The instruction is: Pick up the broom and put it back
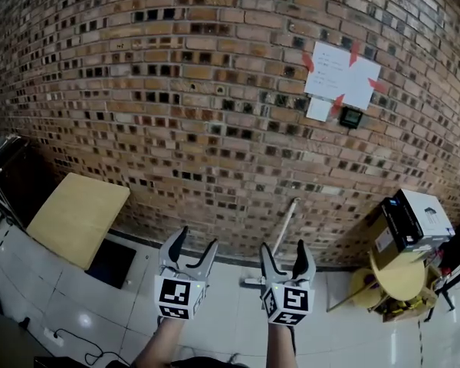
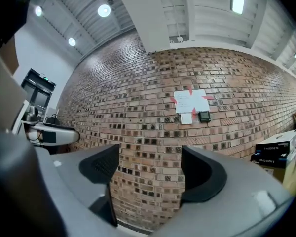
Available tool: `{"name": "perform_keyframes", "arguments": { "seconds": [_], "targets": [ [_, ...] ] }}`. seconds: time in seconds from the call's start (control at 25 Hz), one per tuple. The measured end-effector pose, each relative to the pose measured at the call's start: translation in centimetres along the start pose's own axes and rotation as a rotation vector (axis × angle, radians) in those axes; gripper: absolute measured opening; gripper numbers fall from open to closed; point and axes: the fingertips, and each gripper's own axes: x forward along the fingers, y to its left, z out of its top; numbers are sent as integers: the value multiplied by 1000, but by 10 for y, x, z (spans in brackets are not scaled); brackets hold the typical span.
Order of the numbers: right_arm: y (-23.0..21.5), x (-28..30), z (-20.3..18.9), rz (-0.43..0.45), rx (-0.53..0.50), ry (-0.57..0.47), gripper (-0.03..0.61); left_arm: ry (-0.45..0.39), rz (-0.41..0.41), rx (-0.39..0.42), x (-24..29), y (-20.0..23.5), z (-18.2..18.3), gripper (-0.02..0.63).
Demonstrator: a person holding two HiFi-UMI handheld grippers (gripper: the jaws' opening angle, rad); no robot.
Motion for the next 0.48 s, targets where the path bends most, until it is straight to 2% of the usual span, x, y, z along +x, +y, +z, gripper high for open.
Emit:
{"name": "perform_keyframes", "arguments": {
  "seconds": [0.2,0.48],
  "targets": [
    [11,-3,-8,12,7,9,389,24,-28,-5,-8,-3,-13,279],
    [26,3,-12,44,8,26,388,31,-24,-6,-16,4,-13,279]
  ]
}}
